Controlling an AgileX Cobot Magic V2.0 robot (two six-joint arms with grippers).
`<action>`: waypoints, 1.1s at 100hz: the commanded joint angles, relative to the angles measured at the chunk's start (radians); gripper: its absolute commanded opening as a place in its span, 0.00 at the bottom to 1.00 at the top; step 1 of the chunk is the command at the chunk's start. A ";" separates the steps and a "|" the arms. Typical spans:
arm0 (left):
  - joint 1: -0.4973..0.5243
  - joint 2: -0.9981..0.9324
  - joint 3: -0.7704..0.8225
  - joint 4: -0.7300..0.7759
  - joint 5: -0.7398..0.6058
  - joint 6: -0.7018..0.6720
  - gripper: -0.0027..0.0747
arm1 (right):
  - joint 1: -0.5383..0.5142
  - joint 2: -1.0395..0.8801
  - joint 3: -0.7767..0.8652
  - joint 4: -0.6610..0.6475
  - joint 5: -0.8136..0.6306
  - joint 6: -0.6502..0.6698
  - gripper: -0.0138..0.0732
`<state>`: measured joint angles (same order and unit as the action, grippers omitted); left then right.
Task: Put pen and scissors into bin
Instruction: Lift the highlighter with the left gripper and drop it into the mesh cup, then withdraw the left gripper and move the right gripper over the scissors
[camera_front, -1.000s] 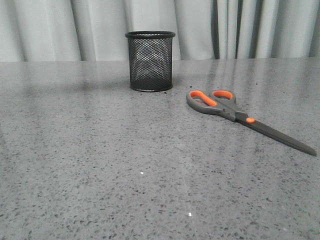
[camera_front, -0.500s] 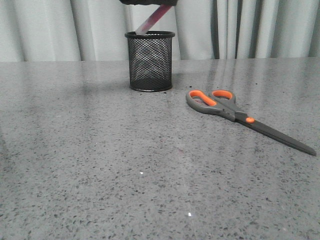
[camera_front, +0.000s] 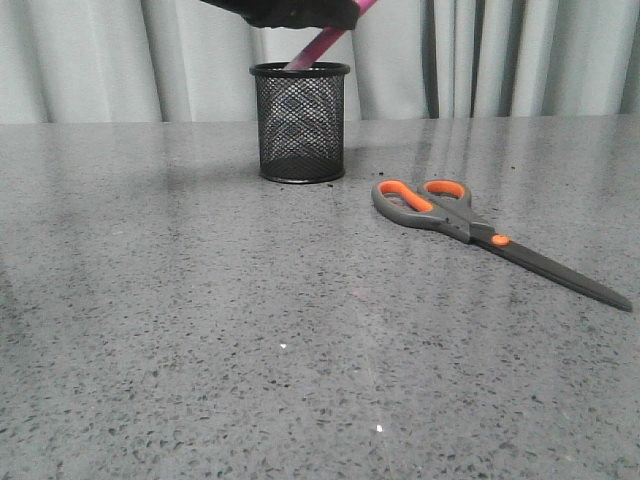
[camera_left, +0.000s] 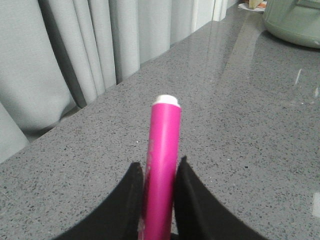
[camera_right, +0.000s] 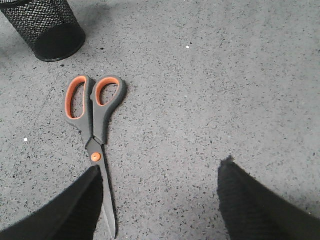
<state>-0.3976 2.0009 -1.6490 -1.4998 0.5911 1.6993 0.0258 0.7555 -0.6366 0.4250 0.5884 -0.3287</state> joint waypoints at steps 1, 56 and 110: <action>0.000 -0.059 -0.029 -0.052 0.023 -0.001 0.42 | -0.006 0.003 -0.039 0.007 -0.049 -0.012 0.67; 0.228 -0.299 -0.029 -0.002 0.331 -0.157 0.11 | -0.006 0.003 -0.039 0.015 -0.049 -0.012 0.67; 0.356 -0.822 0.320 0.338 -0.112 -0.430 0.01 | 0.062 0.032 -0.099 0.157 -0.024 -0.190 0.67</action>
<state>-0.0427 1.2943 -1.4081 -1.0904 0.6292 1.2977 0.0624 0.7668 -0.6680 0.5483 0.5910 -0.4482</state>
